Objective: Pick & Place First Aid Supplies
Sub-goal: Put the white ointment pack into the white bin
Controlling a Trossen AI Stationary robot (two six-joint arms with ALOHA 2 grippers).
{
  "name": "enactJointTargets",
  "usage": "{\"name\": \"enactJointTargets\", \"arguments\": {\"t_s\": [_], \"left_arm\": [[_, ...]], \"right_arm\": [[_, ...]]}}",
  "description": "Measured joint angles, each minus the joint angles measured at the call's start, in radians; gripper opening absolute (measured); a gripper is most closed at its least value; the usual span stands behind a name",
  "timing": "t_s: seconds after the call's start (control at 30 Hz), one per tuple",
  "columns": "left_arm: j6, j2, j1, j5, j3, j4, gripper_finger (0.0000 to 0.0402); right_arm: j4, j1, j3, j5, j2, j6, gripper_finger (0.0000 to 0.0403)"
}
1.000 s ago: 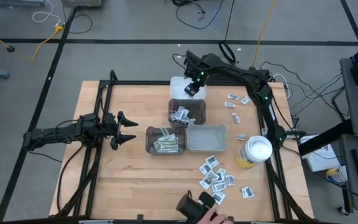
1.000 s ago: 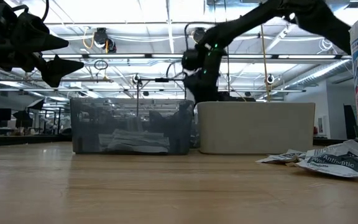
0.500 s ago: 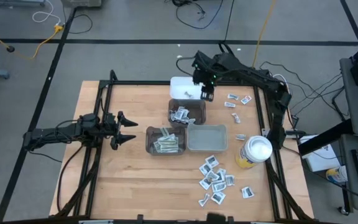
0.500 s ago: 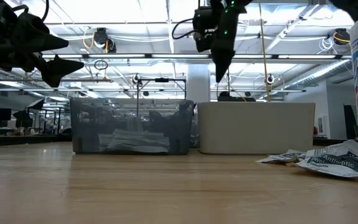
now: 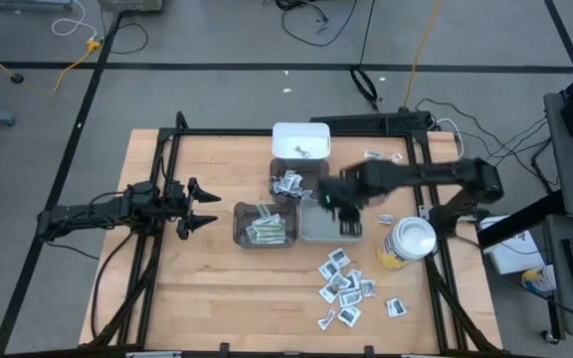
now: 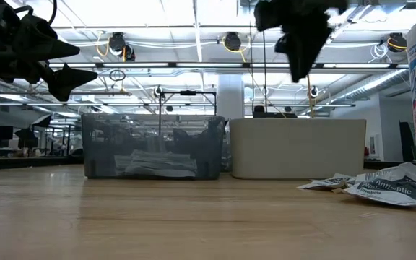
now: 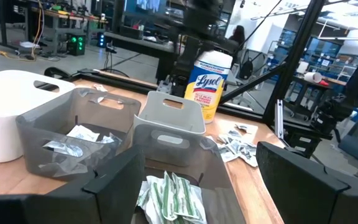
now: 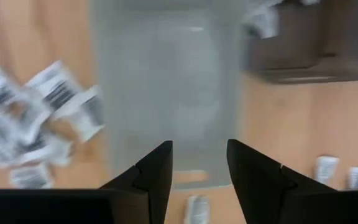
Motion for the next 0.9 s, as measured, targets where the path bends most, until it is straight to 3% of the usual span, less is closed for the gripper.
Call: {"name": "enactJointTargets", "arguments": {"t_s": [0.43,0.7,0.9], "left_arm": [[0.0,0.0,0.0,0.0,0.0,0.0,0.031],[0.0,0.0,0.0,0.0,0.0,0.0,0.031],[0.0,0.0,0.0,0.0,0.0,0.0,0.031]], "right_arm": [[0.039,0.444,-0.014,-0.003,-0.008,0.306,0.0146],[0.042,0.612,-0.014,-0.004,-0.007,0.47,0.0146],[0.047,0.661,-0.013,0.027,0.009,0.498,0.0146]]}}
